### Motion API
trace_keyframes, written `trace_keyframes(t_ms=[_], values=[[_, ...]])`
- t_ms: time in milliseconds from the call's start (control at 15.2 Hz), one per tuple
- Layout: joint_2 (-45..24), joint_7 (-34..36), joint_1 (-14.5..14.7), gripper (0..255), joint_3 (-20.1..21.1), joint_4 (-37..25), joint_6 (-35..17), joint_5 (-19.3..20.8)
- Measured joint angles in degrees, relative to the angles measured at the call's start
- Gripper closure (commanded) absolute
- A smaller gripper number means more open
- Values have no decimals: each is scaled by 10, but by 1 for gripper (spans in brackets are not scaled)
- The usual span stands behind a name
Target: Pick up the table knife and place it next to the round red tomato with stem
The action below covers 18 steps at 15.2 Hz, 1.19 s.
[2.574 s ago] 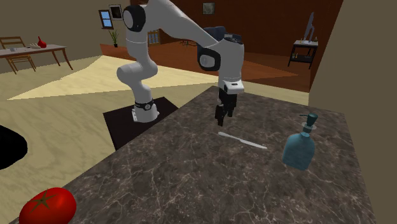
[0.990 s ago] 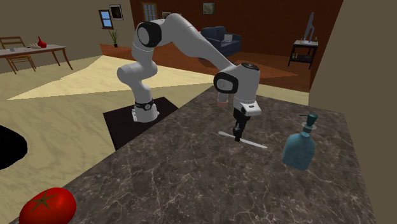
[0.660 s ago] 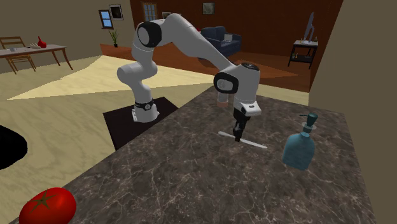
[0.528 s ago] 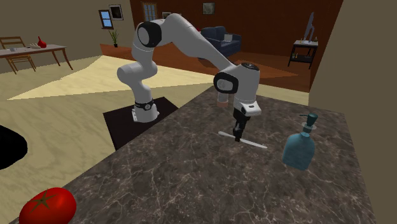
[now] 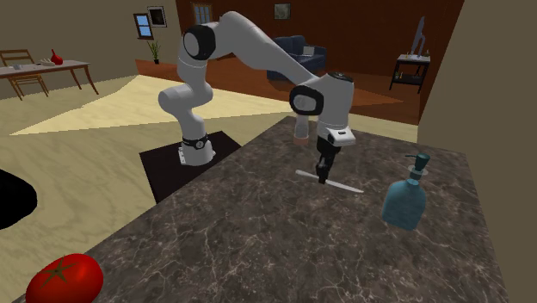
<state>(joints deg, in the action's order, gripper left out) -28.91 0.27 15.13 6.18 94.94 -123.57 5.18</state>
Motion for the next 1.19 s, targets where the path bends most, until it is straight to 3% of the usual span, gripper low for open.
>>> trace_keyframes(t_ms=[1188], values=[[50, -8, -1, 255, 4, -65, 115, -9]])
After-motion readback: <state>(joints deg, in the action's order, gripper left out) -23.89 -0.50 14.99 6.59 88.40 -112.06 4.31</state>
